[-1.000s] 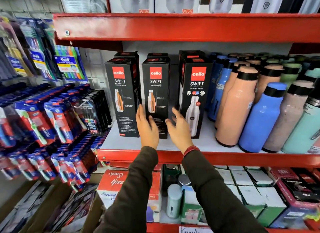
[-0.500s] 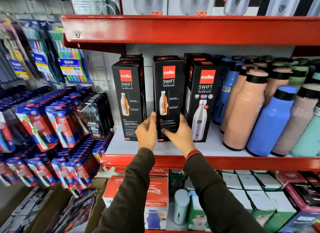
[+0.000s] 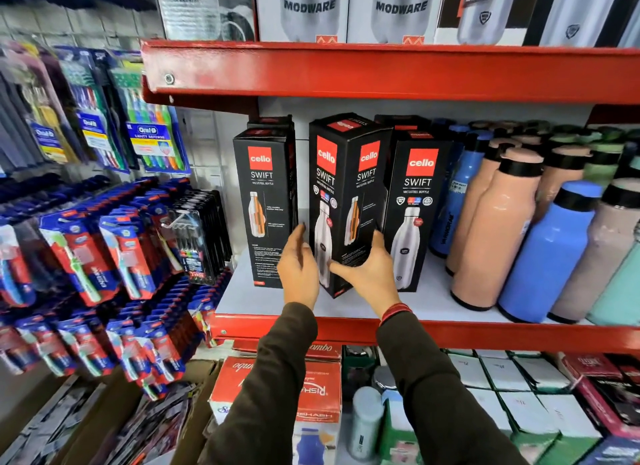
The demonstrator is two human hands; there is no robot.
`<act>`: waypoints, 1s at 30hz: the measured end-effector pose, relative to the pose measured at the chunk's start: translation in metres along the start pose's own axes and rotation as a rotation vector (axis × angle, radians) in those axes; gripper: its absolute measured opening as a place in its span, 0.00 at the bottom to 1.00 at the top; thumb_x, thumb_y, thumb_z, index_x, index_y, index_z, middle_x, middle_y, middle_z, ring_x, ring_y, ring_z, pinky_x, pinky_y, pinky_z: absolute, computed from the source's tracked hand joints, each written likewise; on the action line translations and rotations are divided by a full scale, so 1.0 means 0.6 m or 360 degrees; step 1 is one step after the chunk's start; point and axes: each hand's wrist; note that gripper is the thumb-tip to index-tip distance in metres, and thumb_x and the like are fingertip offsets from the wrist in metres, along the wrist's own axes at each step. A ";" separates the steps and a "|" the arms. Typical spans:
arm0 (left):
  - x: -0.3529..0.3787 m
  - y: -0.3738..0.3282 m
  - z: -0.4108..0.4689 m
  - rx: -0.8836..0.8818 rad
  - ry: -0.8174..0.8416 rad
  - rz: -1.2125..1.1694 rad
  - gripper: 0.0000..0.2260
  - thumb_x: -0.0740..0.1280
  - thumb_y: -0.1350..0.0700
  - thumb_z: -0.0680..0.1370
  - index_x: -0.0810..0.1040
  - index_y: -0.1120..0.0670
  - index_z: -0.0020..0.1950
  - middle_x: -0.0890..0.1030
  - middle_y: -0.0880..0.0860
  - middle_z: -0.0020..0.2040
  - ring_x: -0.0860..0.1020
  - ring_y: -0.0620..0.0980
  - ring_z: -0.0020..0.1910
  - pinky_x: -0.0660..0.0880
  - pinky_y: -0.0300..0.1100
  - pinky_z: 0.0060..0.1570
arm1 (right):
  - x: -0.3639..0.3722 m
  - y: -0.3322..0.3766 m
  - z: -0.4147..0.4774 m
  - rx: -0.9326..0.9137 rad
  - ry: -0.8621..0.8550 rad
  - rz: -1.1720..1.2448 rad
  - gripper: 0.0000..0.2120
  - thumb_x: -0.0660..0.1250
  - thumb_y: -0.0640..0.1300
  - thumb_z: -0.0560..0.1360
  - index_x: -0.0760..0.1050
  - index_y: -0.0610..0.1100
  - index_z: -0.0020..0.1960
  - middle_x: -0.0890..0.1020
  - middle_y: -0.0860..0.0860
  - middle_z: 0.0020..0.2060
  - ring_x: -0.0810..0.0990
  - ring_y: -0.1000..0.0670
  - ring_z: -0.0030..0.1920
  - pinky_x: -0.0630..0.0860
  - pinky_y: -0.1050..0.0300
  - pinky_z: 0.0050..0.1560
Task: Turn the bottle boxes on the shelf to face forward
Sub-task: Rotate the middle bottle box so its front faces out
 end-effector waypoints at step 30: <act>0.011 0.038 0.000 -0.0063 0.0069 0.0166 0.16 0.61 0.66 0.80 0.71 0.56 0.68 0.78 0.51 0.60 0.76 0.46 0.58 0.68 0.18 0.53 | 0.020 -0.022 0.020 -0.0010 0.0231 -0.0296 0.29 0.60 0.38 0.80 0.54 0.43 0.79 0.69 0.41 0.73 0.68 0.43 0.73 0.64 0.54 0.72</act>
Point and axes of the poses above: each hand's wrist, its own z-axis towards the middle knuckle, its own x-axis out of the palm, y = z × x
